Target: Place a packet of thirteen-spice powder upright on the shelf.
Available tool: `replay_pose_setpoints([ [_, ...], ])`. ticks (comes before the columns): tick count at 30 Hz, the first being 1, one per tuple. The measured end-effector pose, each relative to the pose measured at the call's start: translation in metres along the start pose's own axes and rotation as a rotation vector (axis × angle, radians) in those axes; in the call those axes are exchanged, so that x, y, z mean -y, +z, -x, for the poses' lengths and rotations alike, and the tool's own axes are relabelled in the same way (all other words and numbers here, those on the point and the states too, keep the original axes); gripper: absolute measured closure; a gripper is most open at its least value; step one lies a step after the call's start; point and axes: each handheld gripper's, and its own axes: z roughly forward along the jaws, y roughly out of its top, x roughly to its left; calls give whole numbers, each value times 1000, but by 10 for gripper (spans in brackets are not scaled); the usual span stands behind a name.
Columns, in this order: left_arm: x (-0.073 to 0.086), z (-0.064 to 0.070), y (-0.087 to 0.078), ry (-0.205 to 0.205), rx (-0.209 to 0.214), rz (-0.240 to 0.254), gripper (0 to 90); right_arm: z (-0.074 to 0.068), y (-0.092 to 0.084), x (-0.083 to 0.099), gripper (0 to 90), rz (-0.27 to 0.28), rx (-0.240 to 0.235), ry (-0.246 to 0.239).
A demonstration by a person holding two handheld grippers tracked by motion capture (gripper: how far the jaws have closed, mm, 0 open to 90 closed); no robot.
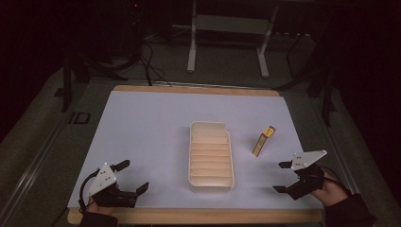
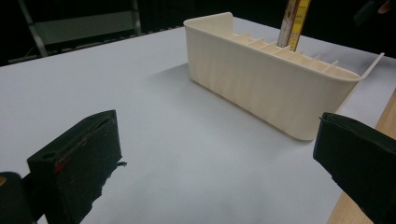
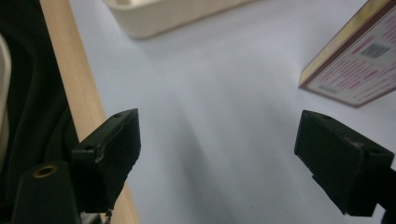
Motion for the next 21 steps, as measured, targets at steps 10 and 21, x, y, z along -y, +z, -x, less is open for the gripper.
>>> replay_pose_setpoints([
  [10,1,0,1,1,8,-12,11,3,2,-14,146,-162,-47,-63],
  [21,1,0,1,4,4,-18,11,5,3,-27,154,-332,-59,-107],
])
